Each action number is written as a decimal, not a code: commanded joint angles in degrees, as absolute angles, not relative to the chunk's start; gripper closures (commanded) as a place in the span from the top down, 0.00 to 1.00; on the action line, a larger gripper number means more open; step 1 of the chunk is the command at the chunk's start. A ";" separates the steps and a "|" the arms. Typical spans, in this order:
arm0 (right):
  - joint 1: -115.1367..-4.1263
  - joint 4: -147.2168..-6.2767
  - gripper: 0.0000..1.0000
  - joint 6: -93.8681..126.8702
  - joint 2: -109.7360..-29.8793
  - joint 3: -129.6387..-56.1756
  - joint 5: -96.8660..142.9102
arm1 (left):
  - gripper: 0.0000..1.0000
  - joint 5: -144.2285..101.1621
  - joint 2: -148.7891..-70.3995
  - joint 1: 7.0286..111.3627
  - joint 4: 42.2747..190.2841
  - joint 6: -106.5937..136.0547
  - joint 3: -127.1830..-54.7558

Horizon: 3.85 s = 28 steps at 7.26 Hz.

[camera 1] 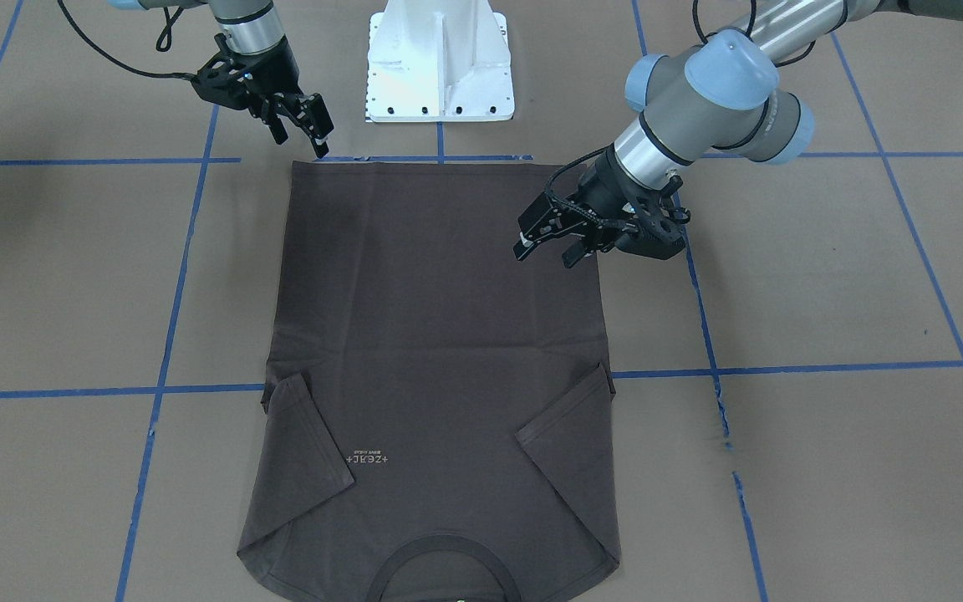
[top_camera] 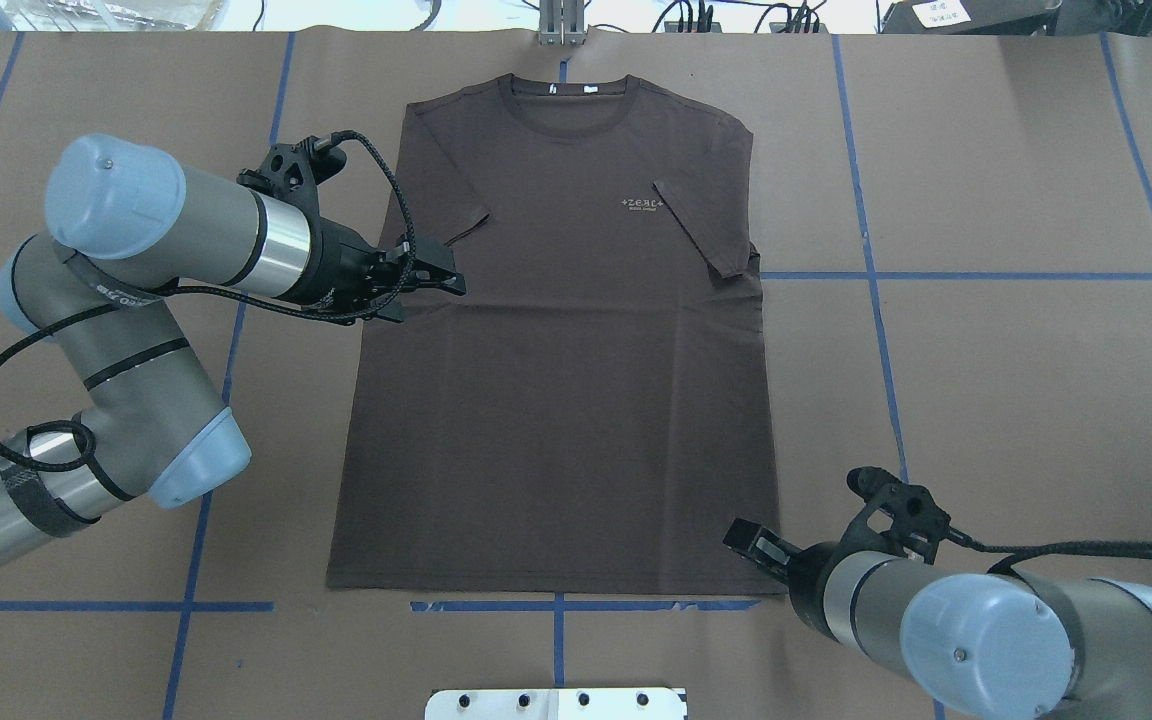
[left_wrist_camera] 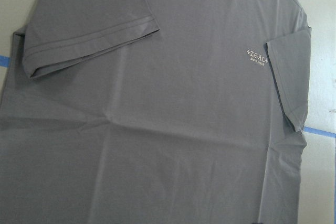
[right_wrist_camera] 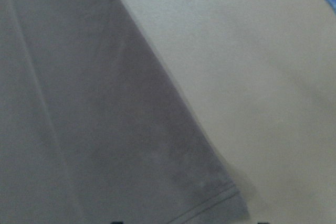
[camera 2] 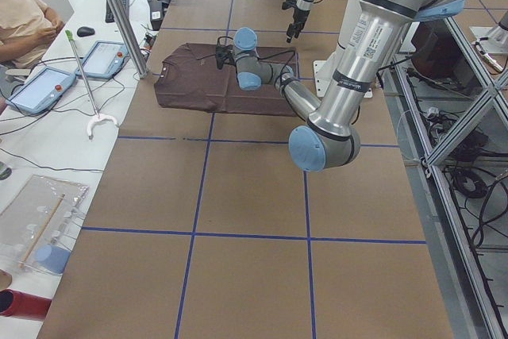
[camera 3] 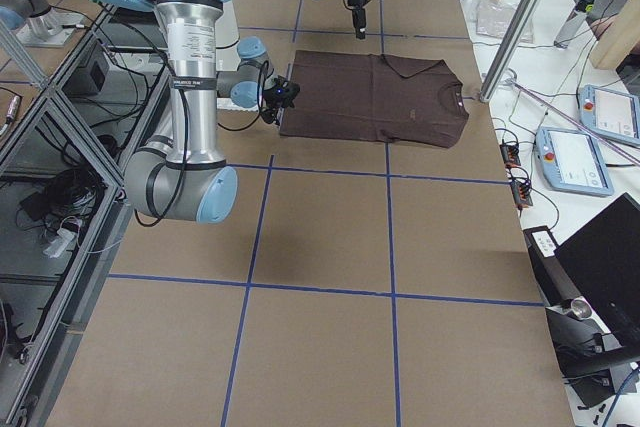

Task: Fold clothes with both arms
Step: 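Move the right gripper to the hem corner nearest the robot while left follows, then grasp both hem corners nearest the robot with left and right grippers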

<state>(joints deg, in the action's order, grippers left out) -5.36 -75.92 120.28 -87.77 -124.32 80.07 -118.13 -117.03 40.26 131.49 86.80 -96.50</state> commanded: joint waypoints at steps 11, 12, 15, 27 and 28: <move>-2.20 -78.93 0.24 123.84 -86.84 -119.71 76.55 | 0.88 -118.12 -116.72 40.25 131.48 86.40 -96.59; -2.37 -78.93 0.14 123.84 -86.84 -119.71 76.55 | 0.88 -118.12 -116.72 40.25 131.48 86.40 -96.50; -2.98 -78.93 0.00 123.84 -86.05 -120.75 76.64 | 0.88 -118.04 -116.81 39.99 130.61 86.92 -96.41; -4.22 -79.01 0.00 123.57 -86.13 -122.61 76.82 | 0.72 -89.30 -100.02 12.66 103.82 109.25 -114.60; -4.13 -79.01 0.00 123.57 -86.13 -122.52 76.82 | 0.72 -89.38 -100.02 12.05 103.19 109.34 -114.52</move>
